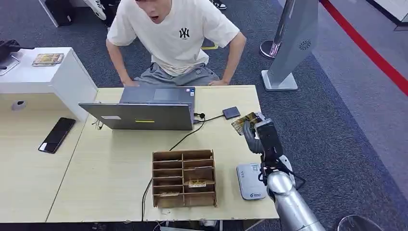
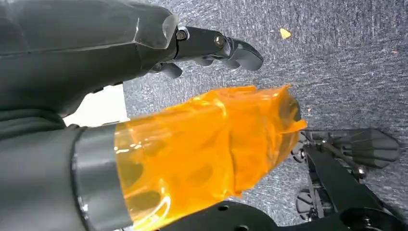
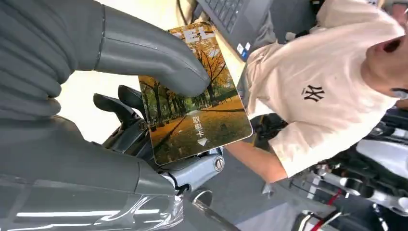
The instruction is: Pass the card to the sensor for recognition and then transmit it.
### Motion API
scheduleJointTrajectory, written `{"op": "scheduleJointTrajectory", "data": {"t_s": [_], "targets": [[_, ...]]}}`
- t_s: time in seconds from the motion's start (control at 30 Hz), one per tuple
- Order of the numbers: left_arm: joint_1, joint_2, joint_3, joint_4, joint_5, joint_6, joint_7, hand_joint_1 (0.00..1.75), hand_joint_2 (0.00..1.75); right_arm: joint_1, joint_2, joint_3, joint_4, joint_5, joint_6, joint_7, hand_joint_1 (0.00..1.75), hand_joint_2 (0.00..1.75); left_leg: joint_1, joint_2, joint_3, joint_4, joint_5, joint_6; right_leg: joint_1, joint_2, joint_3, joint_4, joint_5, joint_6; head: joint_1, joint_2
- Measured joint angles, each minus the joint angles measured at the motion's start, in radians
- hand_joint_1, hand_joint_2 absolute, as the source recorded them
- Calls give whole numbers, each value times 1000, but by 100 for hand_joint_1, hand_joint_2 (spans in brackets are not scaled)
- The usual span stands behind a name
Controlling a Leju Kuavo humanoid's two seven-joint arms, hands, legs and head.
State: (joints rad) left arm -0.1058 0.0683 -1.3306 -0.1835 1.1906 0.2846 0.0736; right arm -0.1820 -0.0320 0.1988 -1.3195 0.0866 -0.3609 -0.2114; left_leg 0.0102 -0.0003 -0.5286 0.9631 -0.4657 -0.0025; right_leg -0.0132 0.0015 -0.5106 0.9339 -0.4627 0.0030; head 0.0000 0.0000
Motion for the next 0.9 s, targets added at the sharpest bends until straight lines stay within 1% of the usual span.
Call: {"op": "scheduleJointTrajectory", "data": {"t_s": [0.3,0.43,0.9], "targets": [[9,0,23,0,14,-1,-4,0,0,49,-20,-32,-5,9,-16,50,175,175,0,0,0,0,0,0,0,0,0,0,0,0,0,0],[14,0,33,0,20,-4,-10,0,0,74,-25,-40,-8,10,-12,73,175,175,0,0,0,0,0,0,0,0,0,0,0,0,0,0],[23,1,56,0,32,-12,-13,0,0,127,-34,-49,-5,6,9,121,175,175,0,0,0,0,0,0,0,0,0,0,0,0,0,0]]}}
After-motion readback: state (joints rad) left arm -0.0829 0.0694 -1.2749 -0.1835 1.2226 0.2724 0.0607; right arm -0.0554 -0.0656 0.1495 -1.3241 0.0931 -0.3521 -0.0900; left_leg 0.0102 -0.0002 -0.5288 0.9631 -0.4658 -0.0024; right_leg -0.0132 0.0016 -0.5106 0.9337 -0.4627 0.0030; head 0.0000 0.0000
